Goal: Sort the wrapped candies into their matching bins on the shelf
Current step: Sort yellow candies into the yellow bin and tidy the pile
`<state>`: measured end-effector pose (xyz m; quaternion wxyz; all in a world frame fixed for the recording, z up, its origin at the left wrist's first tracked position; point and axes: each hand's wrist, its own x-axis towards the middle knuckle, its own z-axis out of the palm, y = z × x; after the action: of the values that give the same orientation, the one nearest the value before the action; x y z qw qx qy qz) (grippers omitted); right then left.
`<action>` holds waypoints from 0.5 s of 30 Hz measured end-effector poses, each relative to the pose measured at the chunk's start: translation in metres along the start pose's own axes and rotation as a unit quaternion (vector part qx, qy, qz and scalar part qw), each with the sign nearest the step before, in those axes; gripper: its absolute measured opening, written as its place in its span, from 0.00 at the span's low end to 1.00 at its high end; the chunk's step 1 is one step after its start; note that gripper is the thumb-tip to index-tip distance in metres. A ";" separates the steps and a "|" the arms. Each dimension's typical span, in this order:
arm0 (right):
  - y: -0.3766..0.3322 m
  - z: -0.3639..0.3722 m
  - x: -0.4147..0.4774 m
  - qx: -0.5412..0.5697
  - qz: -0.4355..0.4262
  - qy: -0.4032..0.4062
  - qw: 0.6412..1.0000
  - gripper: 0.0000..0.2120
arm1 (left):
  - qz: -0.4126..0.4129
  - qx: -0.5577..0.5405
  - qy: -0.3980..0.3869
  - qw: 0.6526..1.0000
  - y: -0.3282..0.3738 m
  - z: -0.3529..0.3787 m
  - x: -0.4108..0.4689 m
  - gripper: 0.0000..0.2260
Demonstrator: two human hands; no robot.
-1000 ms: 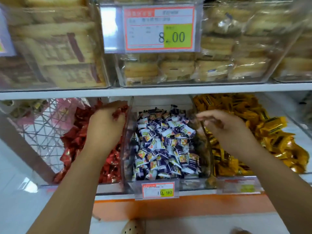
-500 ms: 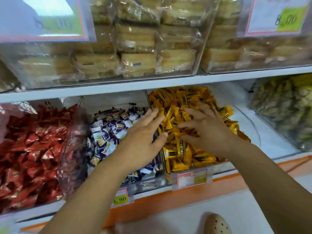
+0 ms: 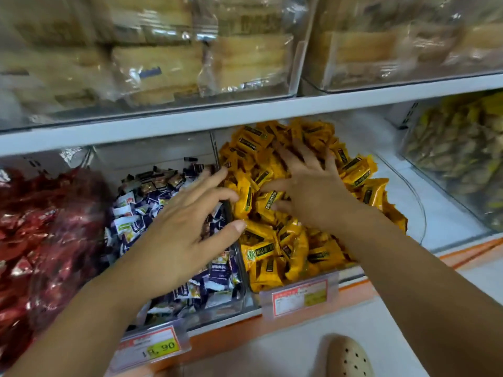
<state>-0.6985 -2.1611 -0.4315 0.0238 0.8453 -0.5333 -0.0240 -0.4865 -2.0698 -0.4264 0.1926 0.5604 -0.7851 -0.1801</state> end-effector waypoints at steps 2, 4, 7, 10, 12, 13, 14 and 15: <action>0.002 -0.010 -0.004 0.006 0.009 -0.025 1.000 0.17 | 0.004 0.006 -0.007 1.000 -0.002 -0.003 -0.002 0.25; 0.000 -0.025 -0.009 0.008 0.006 -0.012 1.000 0.15 | 0.008 0.008 -0.015 1.000 -0.002 -0.005 -0.003 0.26; -0.016 -0.039 -0.006 0.113 -0.063 0.113 0.985 0.09 | 0.010 0.004 -0.019 1.000 -0.002 -0.005 -0.003 0.27; -0.042 -0.019 0.009 0.216 -0.152 0.076 0.961 0.09 | 0.014 0.001 -0.012 1.000 -0.005 -0.006 -0.002 0.27; -0.042 -0.004 0.022 0.164 -0.187 0.037 0.968 0.15 | 0.013 -0.004 -0.005 1.000 -0.006 -0.007 0.000 0.27; -0.035 -0.004 0.026 0.117 -0.195 0.014 0.974 0.19 | 0.013 -0.005 -0.006 1.000 -0.007 -0.007 0.000 0.27; -0.026 -0.007 0.030 0.062 -0.204 -0.004 0.977 0.21 | 0.012 -0.004 -0.007 1.000 -0.007 -0.008 0.000 0.27; -0.017 -0.011 0.034 0.011 -0.220 -0.012 0.975 0.22 | 0.013 -0.002 -0.008 1.000 -0.008 -0.008 0.000 0.27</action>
<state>-0.6684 -2.1841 -0.4224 0.0018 0.9416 -0.3352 -0.0328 -0.4758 -2.0723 -0.4233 0.1904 0.5483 -0.7933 -0.1838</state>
